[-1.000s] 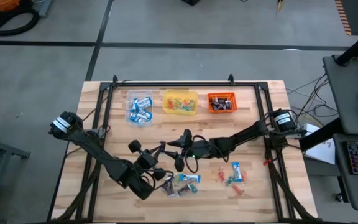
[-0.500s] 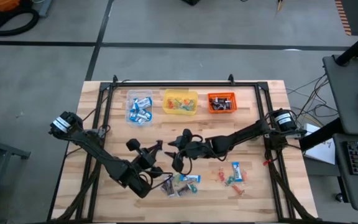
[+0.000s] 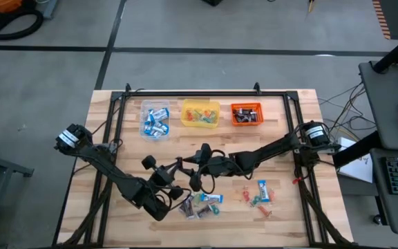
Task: Sort candy
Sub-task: Put the left black chocolate into the orange bin
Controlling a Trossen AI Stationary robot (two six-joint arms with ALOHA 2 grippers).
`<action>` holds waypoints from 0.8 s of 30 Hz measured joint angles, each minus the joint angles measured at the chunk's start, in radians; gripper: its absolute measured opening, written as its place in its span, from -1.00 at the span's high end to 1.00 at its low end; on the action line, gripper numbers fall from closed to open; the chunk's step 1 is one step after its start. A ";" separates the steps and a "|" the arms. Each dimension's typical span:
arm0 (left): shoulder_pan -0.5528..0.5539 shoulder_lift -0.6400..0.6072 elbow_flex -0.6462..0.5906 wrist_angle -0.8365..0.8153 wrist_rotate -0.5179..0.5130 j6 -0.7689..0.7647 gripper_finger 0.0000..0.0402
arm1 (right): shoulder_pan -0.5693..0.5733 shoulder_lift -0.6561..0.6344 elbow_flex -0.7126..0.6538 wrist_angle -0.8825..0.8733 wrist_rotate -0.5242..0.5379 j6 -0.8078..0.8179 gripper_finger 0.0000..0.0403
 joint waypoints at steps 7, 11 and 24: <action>0.001 0.000 -0.001 0.068 -0.013 0.001 1.00 | 0.000 0.000 -0.003 -0.001 0.000 0.006 -0.01; 0.003 0.000 -0.001 0.148 -0.035 0.012 1.00 | 0.000 0.000 -0.003 -0.001 0.000 -0.001 -0.01; 0.003 0.000 -0.001 0.154 -0.010 0.040 0.90 | -0.001 0.000 -0.004 -0.008 -0.007 -0.047 0.89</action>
